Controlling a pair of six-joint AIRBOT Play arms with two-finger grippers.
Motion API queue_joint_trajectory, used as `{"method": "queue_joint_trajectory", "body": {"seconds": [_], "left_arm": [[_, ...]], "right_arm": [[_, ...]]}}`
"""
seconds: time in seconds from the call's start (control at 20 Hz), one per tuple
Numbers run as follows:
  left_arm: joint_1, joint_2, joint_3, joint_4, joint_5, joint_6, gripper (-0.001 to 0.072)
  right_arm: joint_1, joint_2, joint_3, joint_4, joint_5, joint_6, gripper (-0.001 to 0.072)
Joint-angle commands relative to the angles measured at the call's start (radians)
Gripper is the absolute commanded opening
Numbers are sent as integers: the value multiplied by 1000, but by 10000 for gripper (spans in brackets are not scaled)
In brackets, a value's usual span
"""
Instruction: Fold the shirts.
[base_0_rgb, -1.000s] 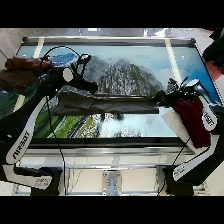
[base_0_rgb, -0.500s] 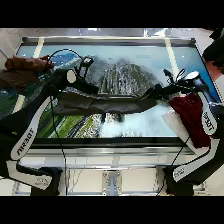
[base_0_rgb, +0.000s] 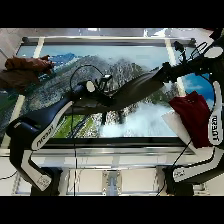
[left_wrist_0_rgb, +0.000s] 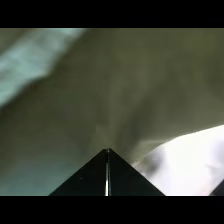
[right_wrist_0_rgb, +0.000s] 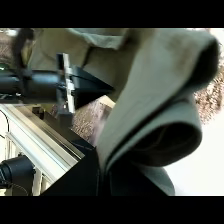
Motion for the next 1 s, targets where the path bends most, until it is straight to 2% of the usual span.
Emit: {"method": "queue_joint_trajectory", "body": {"seconds": [0.0,0.2,0.45,0.65,0.85,0.9,0.95], "left_arm": [[-38,-29,5,-100,84,27,15],[82,115,37,-99,27,27,14],[345,433,37,-99,-126,27,14],[546,653,37,-81,-179,29,14],[697,782,37,-7,-219,31,14],[724,798,37,-7,-230,31,14],[746,808,37,-7,-240,31,14]], "right_arm": [[61,8,48,1,-11,39,11],[158,7,48,-1,-164,79,9],[381,-47,48,5,-372,101,9],[637,-140,49,16,-636,103,9],[843,-229,49,31,-941,103,11],[876,-242,49,37,-1006,103,50],[902,-246,49,54,-1053,107,265]]}}
